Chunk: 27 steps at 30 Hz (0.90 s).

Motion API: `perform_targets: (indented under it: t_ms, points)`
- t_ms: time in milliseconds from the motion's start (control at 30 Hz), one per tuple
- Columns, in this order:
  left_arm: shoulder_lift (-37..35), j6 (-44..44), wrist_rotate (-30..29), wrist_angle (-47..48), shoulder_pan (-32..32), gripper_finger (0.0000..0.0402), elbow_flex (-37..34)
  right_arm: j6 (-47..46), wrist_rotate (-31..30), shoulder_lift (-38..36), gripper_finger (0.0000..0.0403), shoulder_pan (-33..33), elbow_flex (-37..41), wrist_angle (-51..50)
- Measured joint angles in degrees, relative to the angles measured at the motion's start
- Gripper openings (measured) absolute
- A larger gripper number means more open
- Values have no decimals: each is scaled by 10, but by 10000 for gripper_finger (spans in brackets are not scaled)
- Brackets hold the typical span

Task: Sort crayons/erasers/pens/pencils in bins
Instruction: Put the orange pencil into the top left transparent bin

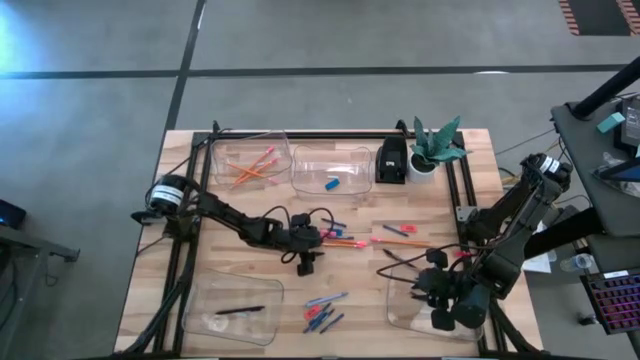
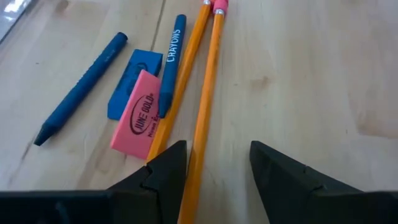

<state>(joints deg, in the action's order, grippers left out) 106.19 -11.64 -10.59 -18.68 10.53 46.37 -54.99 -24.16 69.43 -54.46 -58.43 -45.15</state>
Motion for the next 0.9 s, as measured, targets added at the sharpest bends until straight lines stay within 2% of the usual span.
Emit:
perform_targets:
  t_ms: [133,233,533,900]
  points:
    - [0,-1,-11,-1,-6,162,0,0,0,0,93,0,0,0]
    - [1,-1,-18,0,-8,143,0,-5,0,0,91,0,1,0]
    - [1,-1,-17,11,-8,15,1,-4,0,0,91,0,1,0]
    - [-27,0,-14,2,-7,11,14,-3,0,0,91,0,1,0]
